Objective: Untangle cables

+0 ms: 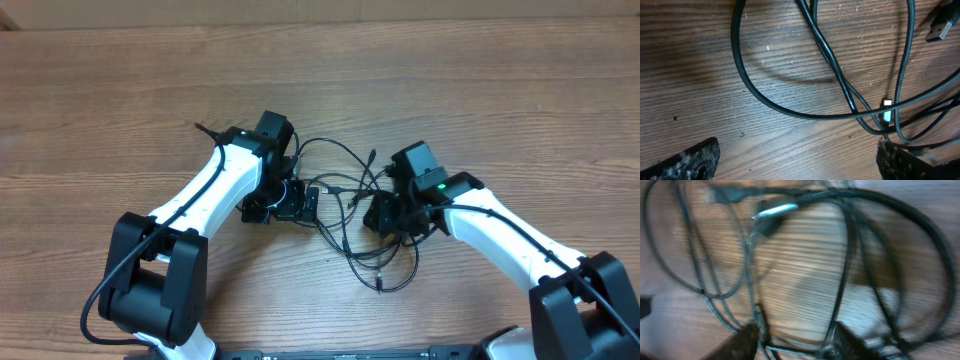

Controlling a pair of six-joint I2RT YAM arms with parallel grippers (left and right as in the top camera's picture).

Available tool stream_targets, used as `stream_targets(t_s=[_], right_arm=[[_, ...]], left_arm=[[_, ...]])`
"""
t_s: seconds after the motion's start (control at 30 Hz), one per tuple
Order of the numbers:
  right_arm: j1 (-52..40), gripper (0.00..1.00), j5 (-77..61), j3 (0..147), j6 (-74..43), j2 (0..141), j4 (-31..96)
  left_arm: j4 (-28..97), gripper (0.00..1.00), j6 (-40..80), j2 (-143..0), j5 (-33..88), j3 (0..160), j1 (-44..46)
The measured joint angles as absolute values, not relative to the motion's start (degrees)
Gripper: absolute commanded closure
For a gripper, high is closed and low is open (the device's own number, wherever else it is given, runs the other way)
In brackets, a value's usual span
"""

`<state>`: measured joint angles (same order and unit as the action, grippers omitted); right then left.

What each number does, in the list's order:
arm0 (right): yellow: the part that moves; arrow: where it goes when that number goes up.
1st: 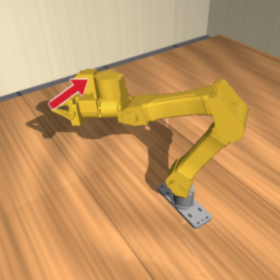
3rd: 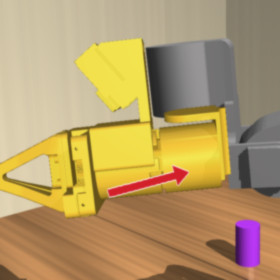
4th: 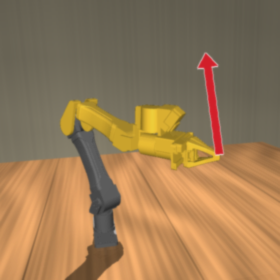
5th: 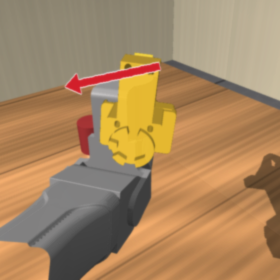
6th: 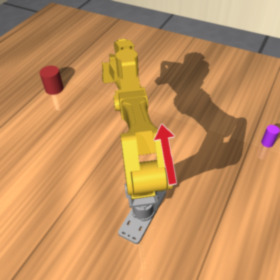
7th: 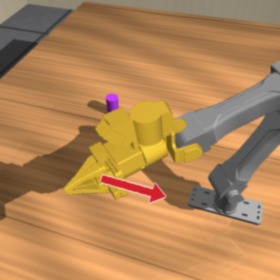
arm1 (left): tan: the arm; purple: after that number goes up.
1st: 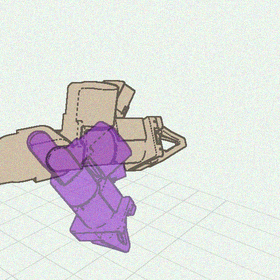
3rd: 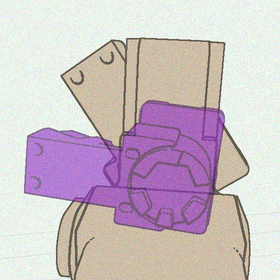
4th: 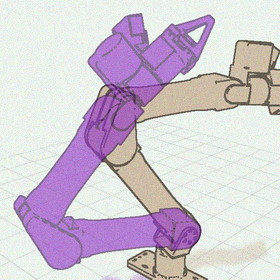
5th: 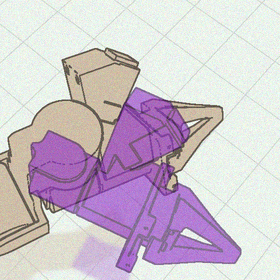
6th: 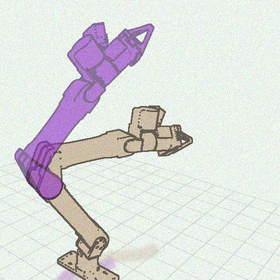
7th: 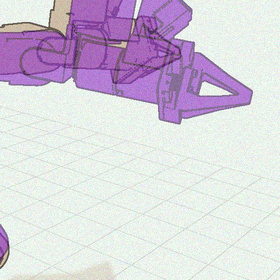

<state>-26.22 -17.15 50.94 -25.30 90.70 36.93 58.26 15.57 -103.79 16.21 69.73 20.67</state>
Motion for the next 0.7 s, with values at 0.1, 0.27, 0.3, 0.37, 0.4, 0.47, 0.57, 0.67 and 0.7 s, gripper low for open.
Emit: stream_targets(t_s=[0.1,0.27,0.3,0.37,0.4,0.47,0.57,0.67,0.7], right_arm=[[-28.62,0.96,-17.61,50.87,-25.15,90.70,32.91],[-31.05,0.79,-17.72,50.89,-25.74,90.70,30.11],[-31.00,0.72,-17.54,51.11,-25.78,90.70,30.94],[-30.30,0.55,-17.23,52.34,-25.67,90.72,33.78],[-29.89,0.48,-17.08,53.12,-25.36,90.72,35.00],[-28.45,0.37,-16.95,55.90,-24.23,90.72,38.37],[-26.22,0.24,-15.84,59.72,-22.48,90.72,42.04],[-23.51,0.20,-12.40,61.52,-21.50,90.72,46.00],[-23.09,0.20,-11.73,61.52,-21.19,90.72,46.85]], left_arm=[[58.26,0.00,15.57,-103.79,16.19,69.73,20.67],[58.26,0.01,15.57,-103.79,16.21,69.73,20.67],[58.28,0.00,15.57,-103.79,16.19,69.73,20.67],[58.28,0.01,15.57,-103.79,16.19,69.73,20.67],[58.28,0.00,15.57,-103.79,16.19,69.73,20.67],[58.26,0.01,15.55,-103.79,16.19,69.71,20.67],[58.28,0.00,15.55,-103.79,16.19,69.73,20.67],[58.28,0.00,15.57,-103.79,16.19,69.73,20.67],[58.28,0.01,15.57,-103.79,16.21,69.71,20.67]])
